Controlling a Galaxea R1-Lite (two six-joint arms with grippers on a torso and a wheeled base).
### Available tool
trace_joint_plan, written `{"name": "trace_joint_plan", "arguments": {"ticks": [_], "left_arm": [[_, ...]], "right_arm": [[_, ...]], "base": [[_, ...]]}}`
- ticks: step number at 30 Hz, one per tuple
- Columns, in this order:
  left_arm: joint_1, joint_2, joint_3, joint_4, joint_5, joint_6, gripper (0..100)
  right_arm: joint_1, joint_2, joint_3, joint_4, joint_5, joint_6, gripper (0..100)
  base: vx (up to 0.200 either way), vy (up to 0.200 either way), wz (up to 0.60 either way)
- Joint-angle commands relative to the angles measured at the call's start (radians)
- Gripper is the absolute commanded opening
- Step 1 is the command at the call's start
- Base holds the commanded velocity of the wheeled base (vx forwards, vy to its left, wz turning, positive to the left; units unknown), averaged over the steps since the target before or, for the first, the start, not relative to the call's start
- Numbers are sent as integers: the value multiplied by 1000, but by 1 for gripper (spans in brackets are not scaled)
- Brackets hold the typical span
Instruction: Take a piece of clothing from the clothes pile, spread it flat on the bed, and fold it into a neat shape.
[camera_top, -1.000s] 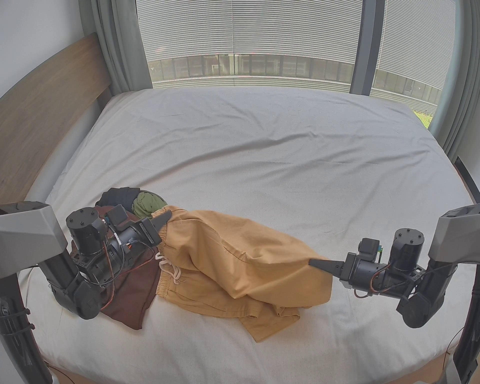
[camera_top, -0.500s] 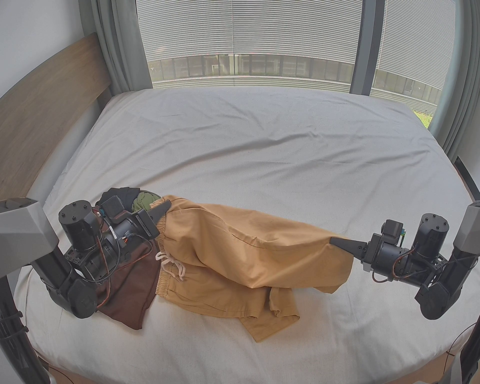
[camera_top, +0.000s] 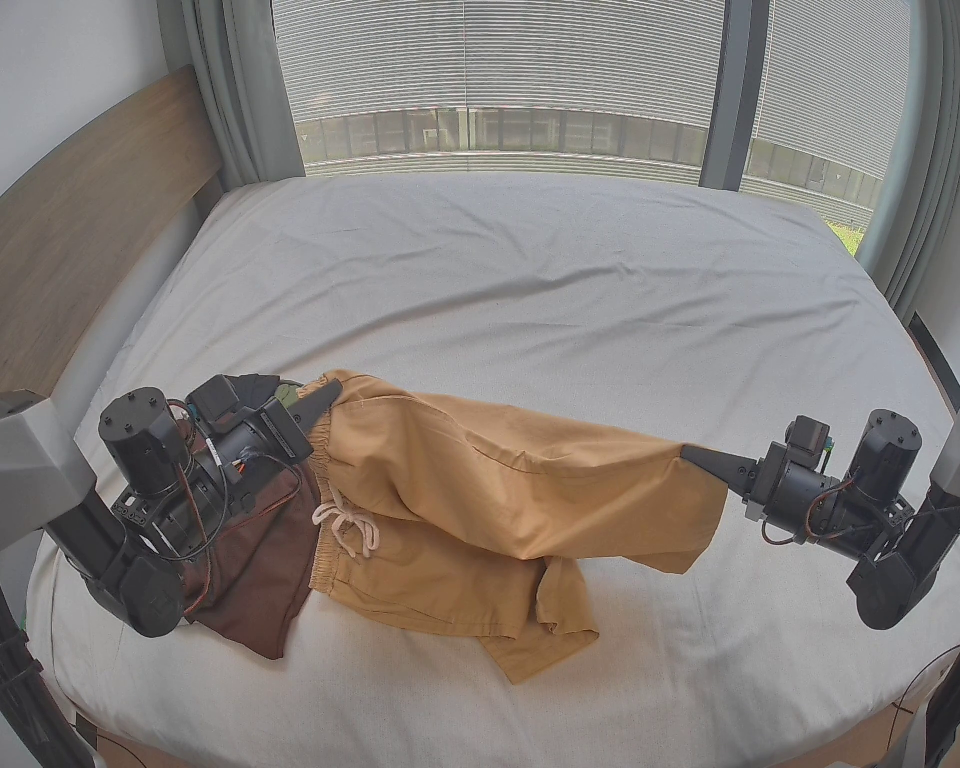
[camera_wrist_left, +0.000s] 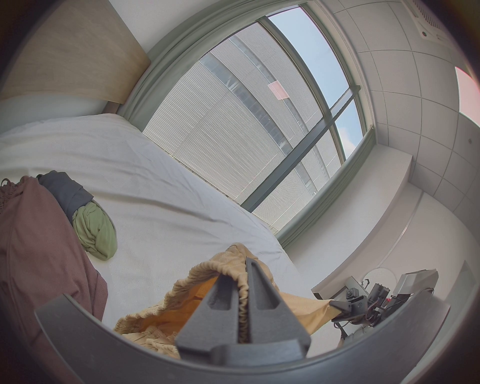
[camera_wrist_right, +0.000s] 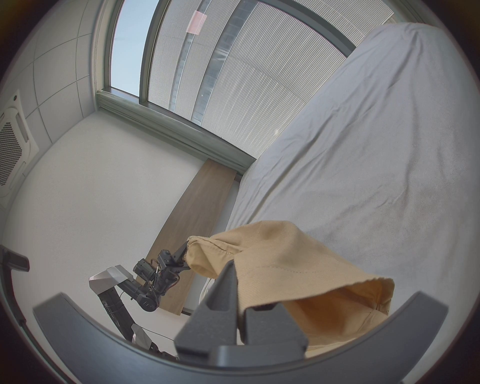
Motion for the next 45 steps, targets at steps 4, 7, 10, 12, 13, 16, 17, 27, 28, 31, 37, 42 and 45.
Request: {"name": "trace_joint_plan", "arguments": {"ticks": [4, 7, 10, 12, 13, 16, 17, 27, 28, 31, 37, 42, 45], "left_arm": [[-9, -48, 4, -1, -3, -3, 0], [-9, -67, 10, -1, -8, -3, 0], [-9, -82, 19, -1, -15, -8, 0], [-9, -85, 22, -1, -23, -9, 0], [-9, -85, 22, -1, -23, -9, 0], [-4, -87, 22, -1, -23, -9, 0], [-4, -87, 22, -1, -25, -9, 0], [8, -116, 33, -1, -57, -11, 0], [9, -116, 33, -1, -57, -11, 0], [20, -117, 33, -1, -57, -9, 0], [39, -117, 34, -1, -75, -9, 0], [49, -114, 45, -1, -92, -8, 0], [51, -110, 48, -1, -100, -8, 0]], "right_arm": [[-31, -63, -8, -1, 0, 9, 0], [-46, -90, -19, -1, 4, 24, 0], [-65, -106, -25, -1, 10, 31, 0], [-88, -129, -25, -1, 48, 34, 0], [-98, -139, -25, -1, 66, 46, 0], [-118, -158, -27, -1, 82, 81, 0], [-123, -159, -28, -1, 83, 83, 0], [-153, -159, -48, -1, 82, 83, 0], [-152, -161, -48, -1, 80, 83, 0], [-158, -159, -50, -1, 79, 83, 0], [-190, -158, -67, -1, 79, 83, 0], [-196, -155, -71, -1, 77, 83, 0], [-207, -155, -79, -1, 77, 83, 0]], "base": [[0, 0, 0], [0, 0, 0], [0, 0, 0], [0, 0, 0], [0, 0, 0], [0, 0, 0], [0, 0, 0], [0, 0, 0], [0, 0, 0], [0, 0, 0], [0, 0, 0], [0, 0, 0], [0, 0, 0]]}}
